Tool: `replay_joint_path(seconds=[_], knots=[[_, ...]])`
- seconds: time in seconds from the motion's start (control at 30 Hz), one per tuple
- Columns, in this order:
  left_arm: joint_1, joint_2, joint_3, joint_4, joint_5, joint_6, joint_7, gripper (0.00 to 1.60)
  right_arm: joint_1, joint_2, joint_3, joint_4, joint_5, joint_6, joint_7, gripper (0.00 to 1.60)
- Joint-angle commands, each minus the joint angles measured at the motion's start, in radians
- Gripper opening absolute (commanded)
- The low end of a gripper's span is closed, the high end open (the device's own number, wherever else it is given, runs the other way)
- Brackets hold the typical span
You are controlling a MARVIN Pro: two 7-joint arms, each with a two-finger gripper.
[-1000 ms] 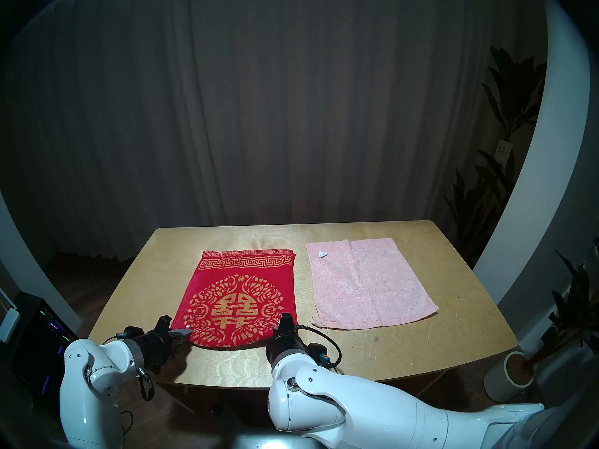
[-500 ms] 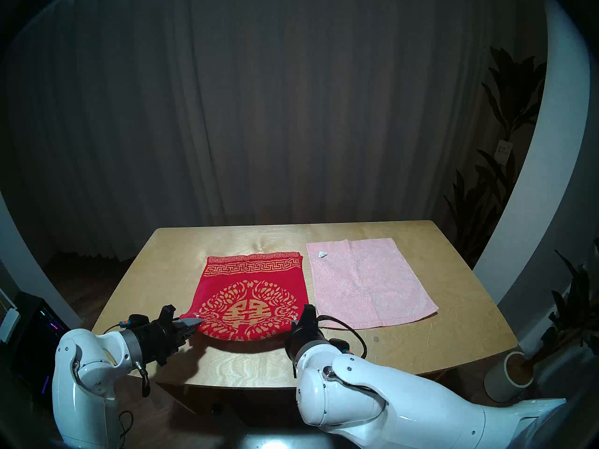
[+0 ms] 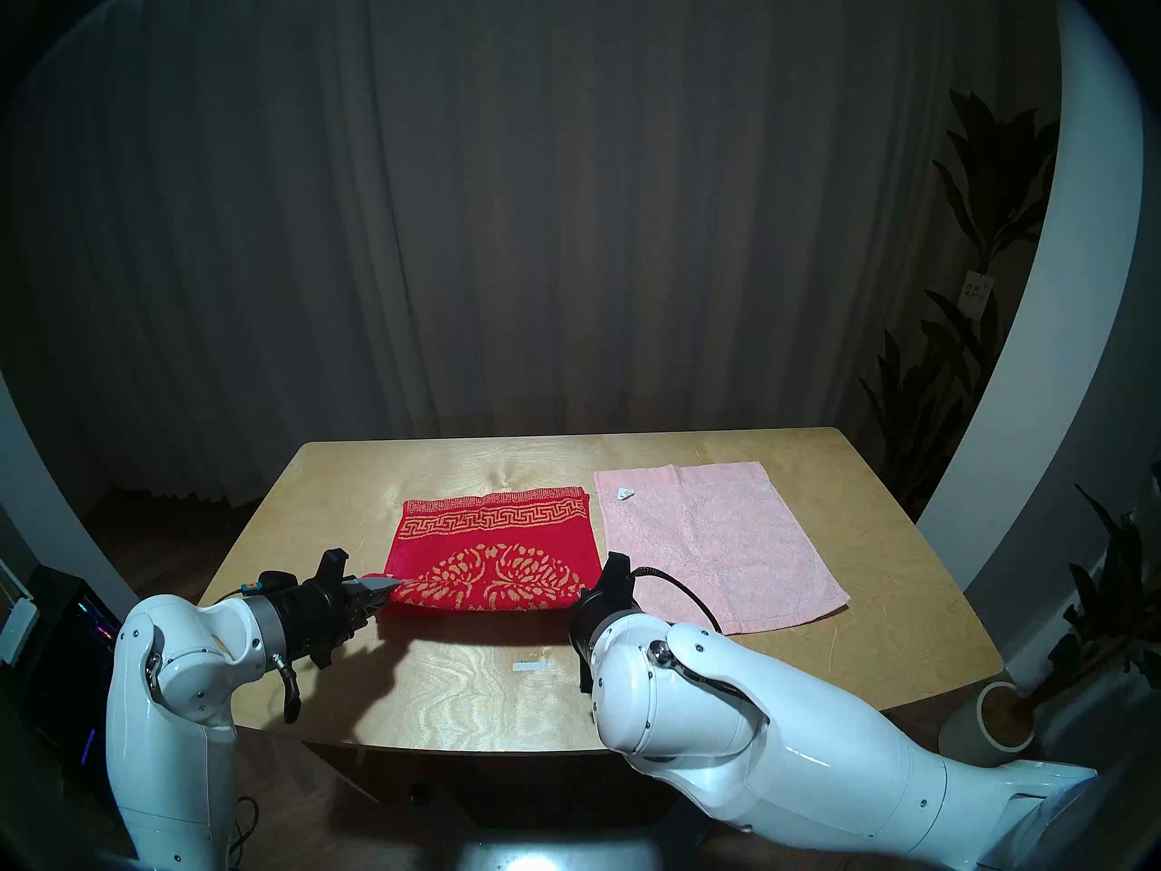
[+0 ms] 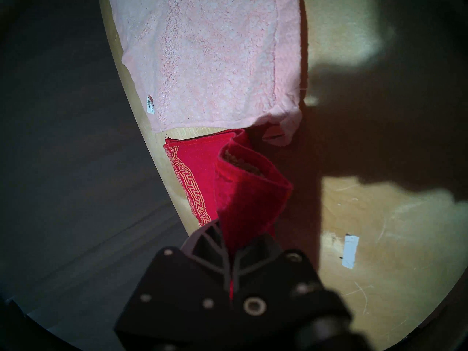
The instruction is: Fold each towel twice and stack them on table
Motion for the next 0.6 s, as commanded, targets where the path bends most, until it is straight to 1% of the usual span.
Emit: replay_joint_path(seconds=[0.0,0.07,0.13,0.27,0.4,0.47,0.5,0.53,0.57], knots=[[-0.110,0.029,0.022,0.013,0.018,-0.071,-0.008,0.00,0.106,-0.077,0.011,0.062,-0.022,0.000,-0.021,0.00],[-0.140,0.031,0.041,0.025,0.027,-0.083,-0.001,0.00,0.127,-0.093,0.014,0.087,-0.021,0.000,-0.033,0.00],[-0.146,0.032,0.060,0.022,0.026,-0.105,-0.005,0.00,0.147,-0.102,0.017,0.106,-0.031,0.000,-0.042,0.00],[-0.186,0.037,0.095,0.037,0.044,-0.133,-0.001,0.00,0.190,-0.125,0.019,0.146,-0.032,0.000,-0.066,0.00],[-0.232,0.041,0.123,0.070,0.061,-0.161,0.006,0.00,0.239,-0.140,0.011,0.183,-0.035,0.000,-0.106,0.00],[-0.240,0.049,0.139,0.082,0.073,-0.176,0.001,0.00,0.247,-0.156,0.014,0.208,-0.049,0.000,-0.110,0.00],[-0.265,0.044,0.147,0.103,0.081,-0.186,0.012,0.00,0.272,-0.160,0.002,0.228,-0.051,0.000,-0.117,0.00],[-0.261,0.046,0.152,0.107,0.083,-0.195,0.006,0.00,0.269,-0.168,0.009,0.238,-0.059,0.000,-0.119,0.00],[-0.281,0.051,0.163,0.126,0.093,-0.195,0.010,0.00,0.289,-0.174,0.005,0.256,-0.057,0.008,-0.128,0.00]])
